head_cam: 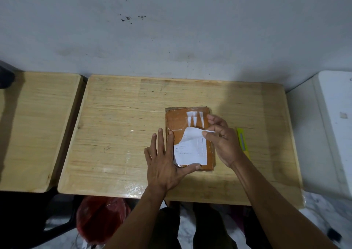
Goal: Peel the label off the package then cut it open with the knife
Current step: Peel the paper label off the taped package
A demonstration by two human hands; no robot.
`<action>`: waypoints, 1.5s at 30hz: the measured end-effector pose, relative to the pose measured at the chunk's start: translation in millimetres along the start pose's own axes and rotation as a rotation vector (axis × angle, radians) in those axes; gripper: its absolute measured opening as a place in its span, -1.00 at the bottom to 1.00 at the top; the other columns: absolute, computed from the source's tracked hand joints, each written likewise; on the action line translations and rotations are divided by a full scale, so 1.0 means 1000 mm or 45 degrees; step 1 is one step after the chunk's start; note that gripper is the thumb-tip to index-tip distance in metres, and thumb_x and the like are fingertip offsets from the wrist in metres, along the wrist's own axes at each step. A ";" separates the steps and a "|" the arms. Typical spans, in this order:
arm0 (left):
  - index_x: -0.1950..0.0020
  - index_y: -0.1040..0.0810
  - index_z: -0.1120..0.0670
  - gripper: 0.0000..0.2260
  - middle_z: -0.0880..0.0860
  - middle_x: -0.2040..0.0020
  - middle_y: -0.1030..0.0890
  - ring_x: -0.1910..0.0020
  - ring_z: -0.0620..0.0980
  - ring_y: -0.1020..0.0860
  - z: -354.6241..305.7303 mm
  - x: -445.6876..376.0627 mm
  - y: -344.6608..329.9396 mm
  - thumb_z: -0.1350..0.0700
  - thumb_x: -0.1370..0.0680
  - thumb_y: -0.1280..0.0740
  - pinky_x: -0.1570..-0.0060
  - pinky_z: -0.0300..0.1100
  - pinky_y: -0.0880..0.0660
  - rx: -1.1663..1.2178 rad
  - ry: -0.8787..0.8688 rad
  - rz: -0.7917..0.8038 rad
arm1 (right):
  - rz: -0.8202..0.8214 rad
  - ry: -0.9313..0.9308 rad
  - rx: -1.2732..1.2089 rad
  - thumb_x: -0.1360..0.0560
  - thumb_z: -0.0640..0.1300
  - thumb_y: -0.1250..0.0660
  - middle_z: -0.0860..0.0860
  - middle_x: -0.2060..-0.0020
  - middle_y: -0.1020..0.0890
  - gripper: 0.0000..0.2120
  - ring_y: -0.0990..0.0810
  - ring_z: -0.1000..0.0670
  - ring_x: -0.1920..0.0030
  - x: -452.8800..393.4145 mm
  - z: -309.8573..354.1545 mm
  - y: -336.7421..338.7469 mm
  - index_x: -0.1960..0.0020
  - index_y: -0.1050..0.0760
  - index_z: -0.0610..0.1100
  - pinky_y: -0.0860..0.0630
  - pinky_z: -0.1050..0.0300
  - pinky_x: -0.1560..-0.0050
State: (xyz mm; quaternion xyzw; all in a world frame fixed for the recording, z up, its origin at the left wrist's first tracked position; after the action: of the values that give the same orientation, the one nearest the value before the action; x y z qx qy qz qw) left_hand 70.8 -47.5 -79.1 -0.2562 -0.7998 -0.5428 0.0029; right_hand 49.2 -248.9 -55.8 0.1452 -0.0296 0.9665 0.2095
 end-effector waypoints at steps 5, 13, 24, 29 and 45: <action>-0.63 0.24 -0.10 0.18 -0.02 -0.62 0.34 -0.61 0.06 0.28 -0.002 0.000 0.002 -0.70 -0.20 -0.04 -0.49 0.39 0.03 -0.003 0.011 0.041 | -0.046 -0.142 -0.432 -0.40 -0.45 -0.38 0.08 -0.21 -0.52 -0.75 -0.45 0.04 -0.32 -0.006 -0.017 0.005 0.32 -0.65 -0.15 -0.45 0.05 -0.20; -0.62 0.27 -0.11 0.18 -0.05 -0.61 0.37 -0.60 0.06 0.33 -0.004 0.001 0.004 -0.69 -0.21 -0.09 -0.49 0.41 0.09 0.010 0.000 0.040 | -0.176 -0.108 -0.060 -0.48 -0.33 -0.41 0.04 -0.11 -0.59 -0.88 -0.59 0.06 -0.07 0.006 -0.003 0.014 0.13 -0.66 -0.14 -0.55 0.19 0.10; -0.62 0.24 -0.15 0.12 -0.08 -0.62 0.34 -0.60 0.05 0.32 -0.005 0.006 0.002 -0.66 -0.25 -0.12 -0.50 0.39 0.11 0.070 0.033 0.069 | -0.067 0.121 0.986 -0.36 0.05 -0.54 0.06 -0.11 -0.66 -0.54 -0.51 0.18 0.02 0.001 0.049 0.001 -0.19 -0.59 -0.09 -0.32 0.58 0.20; -0.62 0.24 -0.10 0.10 -0.12 -0.62 0.32 -0.61 0.05 0.30 -0.008 0.002 0.000 -0.65 -0.28 -0.05 -0.49 0.40 0.10 0.041 0.005 0.094 | -0.034 0.078 1.008 -0.36 0.00 -0.55 -0.02 -0.10 -0.66 -0.49 -0.61 0.00 -0.07 -0.002 0.043 -0.004 -0.23 -0.53 -0.15 -0.44 0.23 0.07; -0.63 0.20 -0.06 0.09 -0.17 -0.63 0.25 -0.61 0.01 0.30 -0.021 -0.014 -0.003 -0.60 -0.31 -0.12 -0.50 0.36 0.02 0.069 -0.150 0.142 | 0.039 0.096 1.033 -0.42 -0.17 -0.51 -0.03 -0.12 -0.53 0.02 -0.56 -0.03 -0.03 -0.011 0.039 -0.017 -0.59 0.16 -0.02 -0.42 0.18 0.08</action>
State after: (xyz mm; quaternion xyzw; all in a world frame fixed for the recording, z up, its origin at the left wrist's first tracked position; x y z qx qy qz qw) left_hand 76.0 -71.8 -77.1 -0.3318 -0.7975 -0.5038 -0.0070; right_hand 76.9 -242.3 -21.4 0.1800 0.3597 0.9074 0.1216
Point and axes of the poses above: each hand's wrist, its own x-axis away from the middle knuckle, its own y-axis out of the back of the hand, z = x × y, the point moved 8 cm from there along -x, towards the middle knuckle
